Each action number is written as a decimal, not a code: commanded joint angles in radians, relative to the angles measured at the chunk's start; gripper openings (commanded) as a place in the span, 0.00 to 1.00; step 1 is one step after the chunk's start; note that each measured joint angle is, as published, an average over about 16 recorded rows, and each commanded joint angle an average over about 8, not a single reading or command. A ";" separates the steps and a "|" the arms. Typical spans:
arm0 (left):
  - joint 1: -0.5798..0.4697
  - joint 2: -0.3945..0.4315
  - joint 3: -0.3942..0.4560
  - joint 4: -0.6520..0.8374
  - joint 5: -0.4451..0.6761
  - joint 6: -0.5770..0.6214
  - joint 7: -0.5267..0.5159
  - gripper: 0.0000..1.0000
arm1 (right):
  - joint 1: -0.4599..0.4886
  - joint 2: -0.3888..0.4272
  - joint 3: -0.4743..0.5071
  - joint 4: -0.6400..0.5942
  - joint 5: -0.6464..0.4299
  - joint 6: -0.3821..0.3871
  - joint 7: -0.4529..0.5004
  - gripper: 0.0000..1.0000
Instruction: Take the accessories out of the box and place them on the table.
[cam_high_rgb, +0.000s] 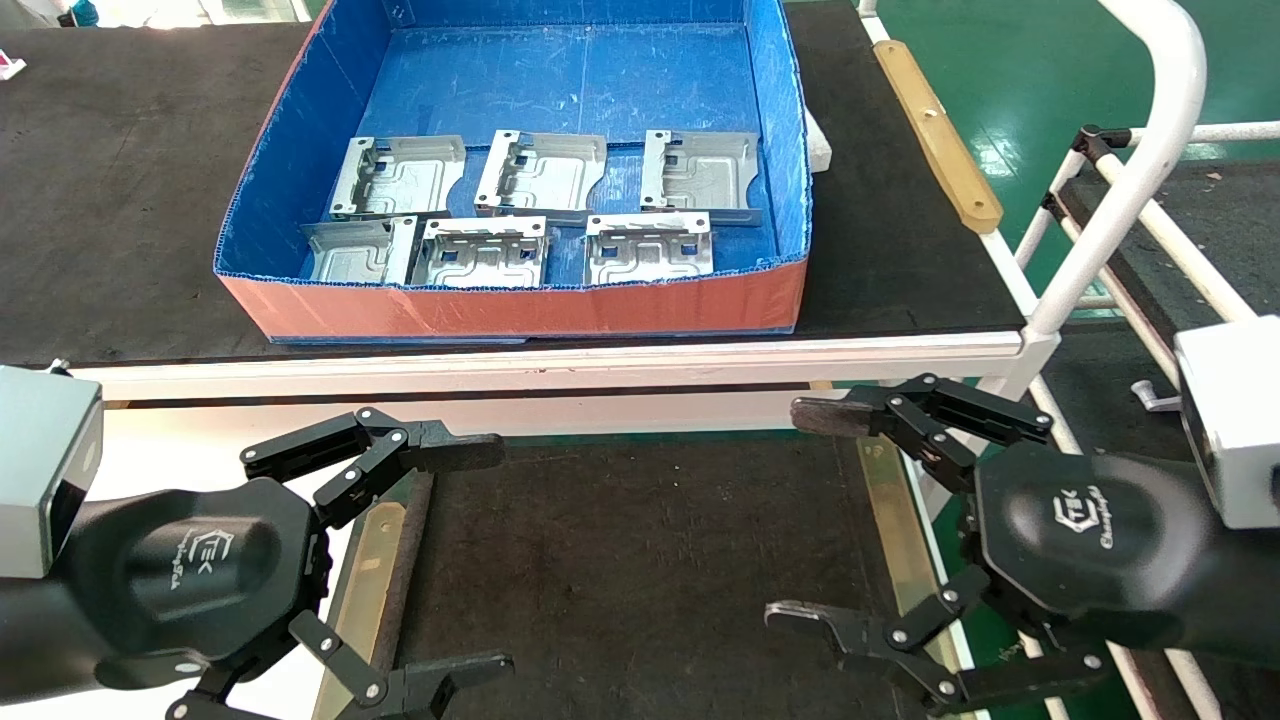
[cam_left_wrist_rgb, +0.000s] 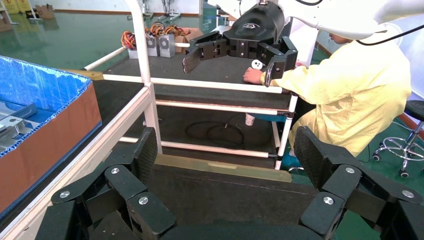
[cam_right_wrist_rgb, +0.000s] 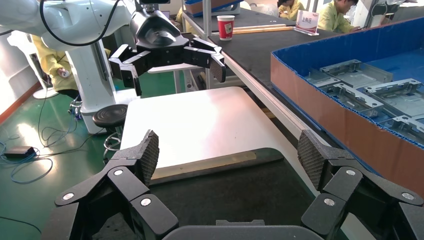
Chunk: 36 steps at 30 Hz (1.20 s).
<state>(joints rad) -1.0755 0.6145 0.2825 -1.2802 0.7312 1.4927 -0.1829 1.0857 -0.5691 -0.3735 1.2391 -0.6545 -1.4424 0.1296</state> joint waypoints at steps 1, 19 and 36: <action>0.000 0.000 0.000 0.000 0.000 0.000 0.000 1.00 | 0.000 0.000 0.000 0.000 0.000 0.000 0.000 1.00; 0.000 0.000 0.000 0.000 0.000 0.000 0.000 1.00 | 0.000 0.000 0.000 0.000 0.000 0.000 0.000 1.00; 0.000 0.000 0.000 0.000 0.000 0.000 -0.001 1.00 | 0.000 0.000 0.000 0.000 0.000 0.000 0.000 1.00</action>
<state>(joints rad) -1.0761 0.6182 0.2829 -1.2784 0.7329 1.4879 -0.1825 1.0857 -0.5691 -0.3735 1.2391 -0.6545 -1.4424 0.1296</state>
